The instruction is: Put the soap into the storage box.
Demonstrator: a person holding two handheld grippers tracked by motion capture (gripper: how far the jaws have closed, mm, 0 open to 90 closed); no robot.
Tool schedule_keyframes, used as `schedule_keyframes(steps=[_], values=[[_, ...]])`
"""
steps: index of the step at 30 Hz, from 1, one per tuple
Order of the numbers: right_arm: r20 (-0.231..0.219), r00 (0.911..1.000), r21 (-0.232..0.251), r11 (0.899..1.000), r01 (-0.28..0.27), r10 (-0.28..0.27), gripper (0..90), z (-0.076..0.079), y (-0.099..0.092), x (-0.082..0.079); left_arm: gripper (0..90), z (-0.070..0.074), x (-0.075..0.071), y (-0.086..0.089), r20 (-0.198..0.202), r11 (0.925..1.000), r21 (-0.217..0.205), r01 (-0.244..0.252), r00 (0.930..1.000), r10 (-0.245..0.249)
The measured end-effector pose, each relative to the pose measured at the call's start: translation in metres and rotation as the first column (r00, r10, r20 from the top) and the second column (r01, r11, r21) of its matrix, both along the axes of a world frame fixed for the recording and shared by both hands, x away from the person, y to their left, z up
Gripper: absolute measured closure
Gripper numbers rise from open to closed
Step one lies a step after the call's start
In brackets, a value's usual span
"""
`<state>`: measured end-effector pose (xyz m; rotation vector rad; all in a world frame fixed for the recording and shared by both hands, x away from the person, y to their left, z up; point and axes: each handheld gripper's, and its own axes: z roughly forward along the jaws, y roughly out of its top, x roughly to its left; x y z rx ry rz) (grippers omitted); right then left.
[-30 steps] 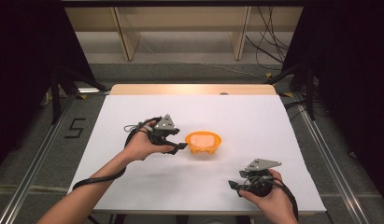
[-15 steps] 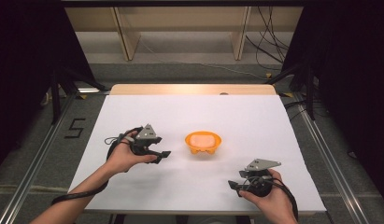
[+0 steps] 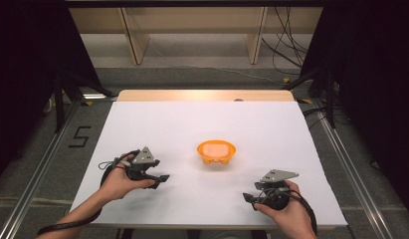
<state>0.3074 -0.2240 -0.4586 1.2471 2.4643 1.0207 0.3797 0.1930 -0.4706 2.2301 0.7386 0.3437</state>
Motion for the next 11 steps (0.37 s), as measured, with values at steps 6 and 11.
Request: schedule_keyframes(steps=[6,11], values=[[0.002,1.0,0.006,1.0,-0.005,0.005,41.2,-0.001,0.001,0.0,33.0,-0.004,-0.008,0.014,-0.009,0.9994,-0.003,-0.034,0.9994,0.034],[0.018,0.9997,0.008,1.0,-0.018,0.018,41.3,-0.002,0.001,0.0,33.0,-0.002,-0.008,0.018,0.005,0.9989,-0.015,-0.045,0.999,0.045]])
